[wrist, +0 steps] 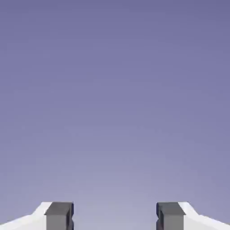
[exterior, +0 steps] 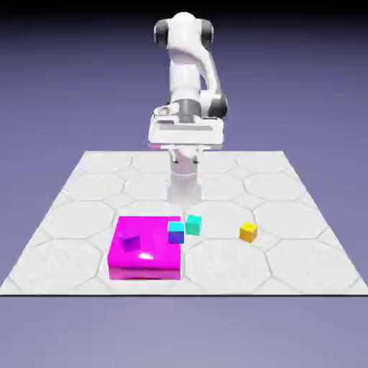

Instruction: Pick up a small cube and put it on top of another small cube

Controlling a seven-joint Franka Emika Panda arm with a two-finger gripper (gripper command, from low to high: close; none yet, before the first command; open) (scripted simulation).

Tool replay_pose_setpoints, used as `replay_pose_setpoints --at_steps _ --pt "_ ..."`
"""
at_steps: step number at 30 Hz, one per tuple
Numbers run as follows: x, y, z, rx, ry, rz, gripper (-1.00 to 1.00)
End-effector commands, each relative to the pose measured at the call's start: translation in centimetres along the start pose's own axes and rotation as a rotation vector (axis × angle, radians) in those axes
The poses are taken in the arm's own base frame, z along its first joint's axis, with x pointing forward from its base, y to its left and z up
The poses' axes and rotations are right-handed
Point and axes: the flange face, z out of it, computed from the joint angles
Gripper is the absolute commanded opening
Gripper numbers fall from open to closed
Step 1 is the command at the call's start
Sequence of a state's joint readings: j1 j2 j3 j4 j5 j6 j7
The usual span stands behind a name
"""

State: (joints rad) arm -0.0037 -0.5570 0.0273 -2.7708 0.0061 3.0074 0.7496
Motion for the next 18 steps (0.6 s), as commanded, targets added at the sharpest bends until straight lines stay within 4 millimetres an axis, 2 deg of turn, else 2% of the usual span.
replay_pose_setpoints --at_steps 1,6,10,14,18 --pt "-0.9 -0.1 1.4 -0.050 -0.045 -0.029 0.00" --pt "-6.2 0.3 8.1 -0.300 -0.266 -0.169 0.00" --pt "-10.7 1.6 12.3 -0.495 -0.434 -0.276 0.00" --pt "-15.3 3.3 15.5 -0.677 -0.588 -0.385 0.00" --pt "-19.6 5.0 17.5 -0.842 -0.724 -0.500 0.00"
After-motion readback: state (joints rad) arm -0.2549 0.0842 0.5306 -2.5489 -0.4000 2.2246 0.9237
